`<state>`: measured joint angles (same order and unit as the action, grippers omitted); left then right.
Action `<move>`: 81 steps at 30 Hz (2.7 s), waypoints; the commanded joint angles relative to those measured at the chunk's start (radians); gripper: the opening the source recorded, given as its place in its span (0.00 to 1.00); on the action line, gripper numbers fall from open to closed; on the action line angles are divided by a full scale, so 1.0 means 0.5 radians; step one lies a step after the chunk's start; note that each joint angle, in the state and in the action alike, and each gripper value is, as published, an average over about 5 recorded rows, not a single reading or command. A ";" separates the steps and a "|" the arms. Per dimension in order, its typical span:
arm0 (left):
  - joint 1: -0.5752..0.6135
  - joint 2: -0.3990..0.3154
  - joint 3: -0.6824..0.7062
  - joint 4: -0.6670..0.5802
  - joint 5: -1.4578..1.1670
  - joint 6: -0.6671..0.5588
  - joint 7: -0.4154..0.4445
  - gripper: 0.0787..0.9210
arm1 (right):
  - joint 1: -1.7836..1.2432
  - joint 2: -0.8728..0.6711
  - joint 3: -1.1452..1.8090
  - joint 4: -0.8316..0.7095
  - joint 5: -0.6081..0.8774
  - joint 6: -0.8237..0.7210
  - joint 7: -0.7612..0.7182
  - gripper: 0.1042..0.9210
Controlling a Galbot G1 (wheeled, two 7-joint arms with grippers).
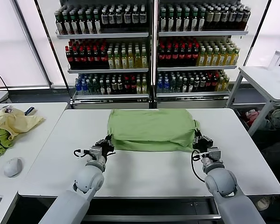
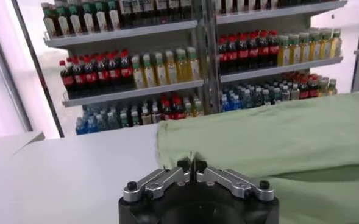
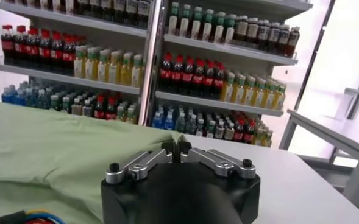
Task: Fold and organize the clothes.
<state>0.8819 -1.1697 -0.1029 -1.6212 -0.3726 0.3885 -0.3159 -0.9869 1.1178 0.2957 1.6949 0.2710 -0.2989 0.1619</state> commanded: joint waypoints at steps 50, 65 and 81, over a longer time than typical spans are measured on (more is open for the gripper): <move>0.211 0.084 -0.055 -0.153 -0.219 0.146 0.038 0.03 | -0.292 -0.061 0.079 0.092 0.475 -0.278 0.043 0.08; 1.140 0.260 -0.328 -1.007 -0.139 0.204 0.021 0.02 | -1.115 -0.096 0.426 0.861 0.263 -0.250 0.047 0.07; 1.549 0.311 -0.502 -1.316 0.074 0.286 0.022 0.03 | -1.486 -0.077 0.634 1.163 -0.018 -0.259 0.007 0.18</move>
<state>1.5011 -1.0312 -0.3024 -2.1546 -0.3807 0.5088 -0.3053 -1.6171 1.0785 0.5594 2.1726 0.3209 -0.4277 0.1718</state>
